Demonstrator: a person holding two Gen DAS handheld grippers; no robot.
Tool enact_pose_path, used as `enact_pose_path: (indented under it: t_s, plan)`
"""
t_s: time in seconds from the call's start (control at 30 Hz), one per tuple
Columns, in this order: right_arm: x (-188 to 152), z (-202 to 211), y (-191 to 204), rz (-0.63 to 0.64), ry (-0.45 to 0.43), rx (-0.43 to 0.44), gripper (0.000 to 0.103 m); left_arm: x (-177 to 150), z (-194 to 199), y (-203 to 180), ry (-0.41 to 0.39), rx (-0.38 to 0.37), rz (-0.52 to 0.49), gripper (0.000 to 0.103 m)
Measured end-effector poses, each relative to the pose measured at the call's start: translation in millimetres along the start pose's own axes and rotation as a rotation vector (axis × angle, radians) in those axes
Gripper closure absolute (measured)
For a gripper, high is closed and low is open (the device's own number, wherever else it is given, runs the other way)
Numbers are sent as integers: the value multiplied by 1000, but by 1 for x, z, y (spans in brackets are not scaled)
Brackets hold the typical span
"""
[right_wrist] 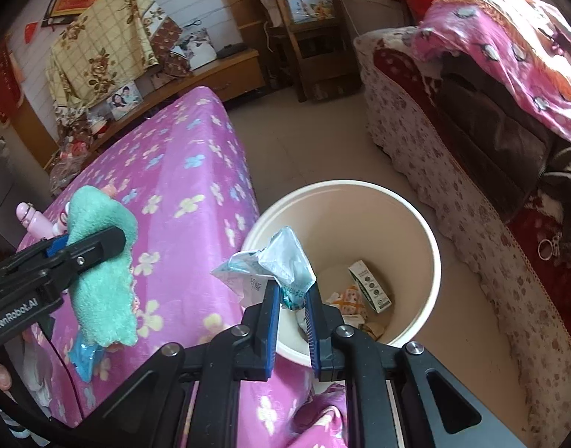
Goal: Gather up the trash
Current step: 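Carry the green towel and white tissue over the wastebasket, then open both grippers to drop the towel and tissue into the wastebasket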
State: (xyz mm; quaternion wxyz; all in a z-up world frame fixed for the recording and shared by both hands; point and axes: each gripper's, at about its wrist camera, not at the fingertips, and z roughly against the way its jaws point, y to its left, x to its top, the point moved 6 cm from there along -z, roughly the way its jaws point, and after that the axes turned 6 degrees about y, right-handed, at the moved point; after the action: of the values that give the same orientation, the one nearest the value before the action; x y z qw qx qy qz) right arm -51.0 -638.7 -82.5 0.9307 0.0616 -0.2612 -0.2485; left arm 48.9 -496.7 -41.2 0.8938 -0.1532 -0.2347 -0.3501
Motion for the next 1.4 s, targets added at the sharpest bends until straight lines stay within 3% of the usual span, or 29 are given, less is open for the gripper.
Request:
enact_pose_path:
  t_s: [0.37,0.43,0.5,0.57,0.67,1.07,1.13,1.17,1.2,1.23,1.27,1.4]
  plan:
    - [2,-23,-25,-57,23,-24,88,5,-25,-15,28,-23,7,51]
    - [3,-27,-30,-78,14,-28,87,6,-27,-16,20,-38,13,47]
    - [6,-30,-33,-92,14,-45,86,7,-27,-16,13,-58,24,33]
    - [7,-35,-36,-101,26,-62,86,8,-24,-14,2,-64,40,30]
    - [6,-40,-38,-96,33,-82,86,9,-23,-9,6,-64,54,30]
    - [-3,-49,-42,-146,64,-33,81,-1,-9,3,3,-57,73,30]
    - [-2,-48,-42,-146,60,-27,76,-2,-7,4,2,-52,71,30]
    - [-2,-46,-41,-149,57,-23,67,-3,-6,4,0,-49,70,30]
    - [-1,-45,-40,-150,53,-19,46,-4,-5,4,0,-46,69,30]
    - [-1,-42,-38,-150,41,-10,35,-5,-4,5,-2,-40,67,30]
    - [-1,-40,-36,-149,30,-6,30,-6,-3,6,-4,-36,67,30]
    - [1,-33,-26,-127,24,-10,30,-10,0,11,3,-31,80,30]
